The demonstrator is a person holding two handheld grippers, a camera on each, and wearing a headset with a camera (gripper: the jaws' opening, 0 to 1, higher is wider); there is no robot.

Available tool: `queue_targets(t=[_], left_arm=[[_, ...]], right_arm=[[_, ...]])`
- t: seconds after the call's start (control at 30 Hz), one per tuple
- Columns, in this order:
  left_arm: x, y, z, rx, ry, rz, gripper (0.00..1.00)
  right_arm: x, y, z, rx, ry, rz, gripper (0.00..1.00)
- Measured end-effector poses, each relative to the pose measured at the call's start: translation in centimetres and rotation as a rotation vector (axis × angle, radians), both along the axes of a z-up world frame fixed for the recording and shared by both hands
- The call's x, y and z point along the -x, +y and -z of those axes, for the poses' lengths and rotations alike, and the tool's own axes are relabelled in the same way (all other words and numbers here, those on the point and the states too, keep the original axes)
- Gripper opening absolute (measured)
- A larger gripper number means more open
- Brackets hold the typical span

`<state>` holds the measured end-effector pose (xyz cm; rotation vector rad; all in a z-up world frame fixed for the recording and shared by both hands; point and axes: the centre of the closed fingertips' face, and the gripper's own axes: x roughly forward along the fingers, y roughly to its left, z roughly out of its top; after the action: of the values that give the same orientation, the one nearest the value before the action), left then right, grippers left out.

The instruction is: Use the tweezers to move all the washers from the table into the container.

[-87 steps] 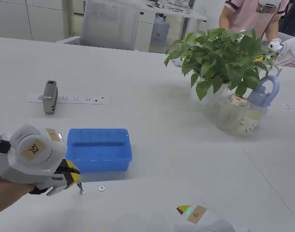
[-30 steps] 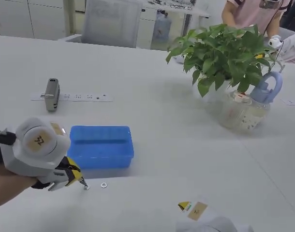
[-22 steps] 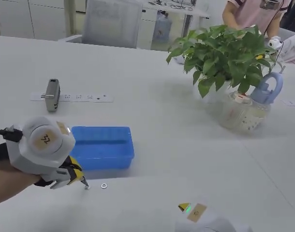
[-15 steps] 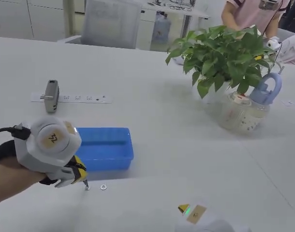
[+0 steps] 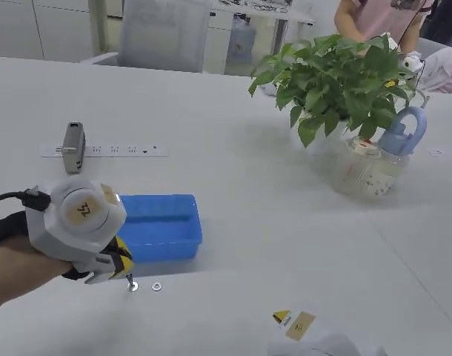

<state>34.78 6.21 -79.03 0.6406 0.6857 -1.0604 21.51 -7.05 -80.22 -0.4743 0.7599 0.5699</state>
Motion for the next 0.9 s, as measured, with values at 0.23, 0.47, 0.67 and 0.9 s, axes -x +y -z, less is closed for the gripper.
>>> queue_targets(t=[0.23,0.47,0.67,0.9], left_arm=[[0.0,-0.2,-0.1,0.028,0.009,-0.012,0.01],[0.4,-0.2,-0.1,0.027,0.025,-0.015,0.01],[1.0,0.4,-0.3,0.017,0.036,-0.019,0.0],[1.4,0.6,-1.6,0.013,0.006,-0.015,0.0]], right_arm=[[0.1,0.1,0.1,0.0,0.005,-0.002,0.6],[0.0,0.1,-0.2,-0.017,0.0,0.003,0.61],[0.0,0.3,-0.3,-0.027,-0.004,0.0,0.61],[-0.1,0.3,-0.4,-0.028,-0.013,-0.003,0.61]])
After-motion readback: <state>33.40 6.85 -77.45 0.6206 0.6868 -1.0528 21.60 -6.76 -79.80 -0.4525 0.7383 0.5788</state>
